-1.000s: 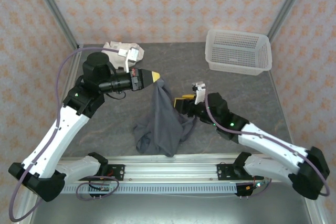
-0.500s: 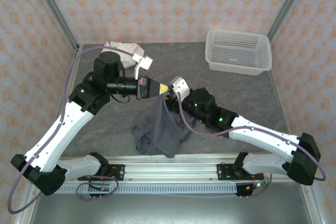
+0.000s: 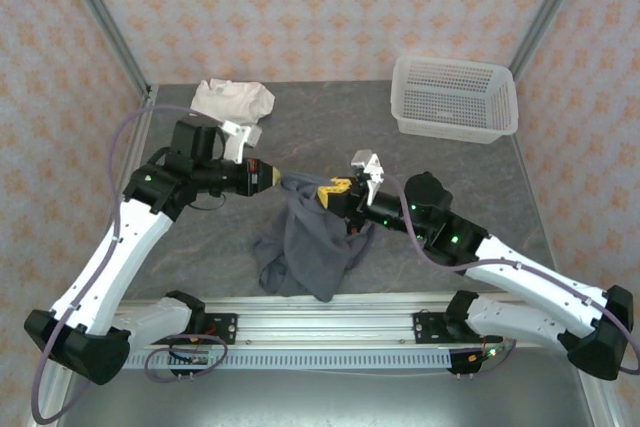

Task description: Fold the inside-out t-shirt

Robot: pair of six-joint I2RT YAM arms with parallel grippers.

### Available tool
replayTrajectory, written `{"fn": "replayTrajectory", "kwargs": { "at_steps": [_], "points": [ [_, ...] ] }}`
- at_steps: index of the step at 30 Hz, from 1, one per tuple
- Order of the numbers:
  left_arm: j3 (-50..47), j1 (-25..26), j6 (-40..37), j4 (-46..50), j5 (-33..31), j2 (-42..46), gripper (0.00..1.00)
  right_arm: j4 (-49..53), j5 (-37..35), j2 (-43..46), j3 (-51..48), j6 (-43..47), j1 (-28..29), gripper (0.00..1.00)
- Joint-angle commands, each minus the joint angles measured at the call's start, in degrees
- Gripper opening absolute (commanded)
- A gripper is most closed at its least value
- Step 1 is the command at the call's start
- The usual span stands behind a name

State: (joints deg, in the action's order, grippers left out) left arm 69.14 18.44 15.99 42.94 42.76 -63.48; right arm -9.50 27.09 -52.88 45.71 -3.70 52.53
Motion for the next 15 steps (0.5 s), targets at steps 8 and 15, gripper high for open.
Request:
{"fn": "replayTrajectory", "kwargs": {
  "at_steps": [8,15],
  "points": [
    [4.34,0.72,0.46,1.65,-14.0,3.97,0.53,-5.19,2.89,-1.56,2.58,-13.11,-3.13,0.0],
    [7.99,4.5,17.48,9.72,-16.93,8.46,0.52,2.19,-1.17,-6.91,6.49,-12.27,-3.32,0.0]
  ]
}}
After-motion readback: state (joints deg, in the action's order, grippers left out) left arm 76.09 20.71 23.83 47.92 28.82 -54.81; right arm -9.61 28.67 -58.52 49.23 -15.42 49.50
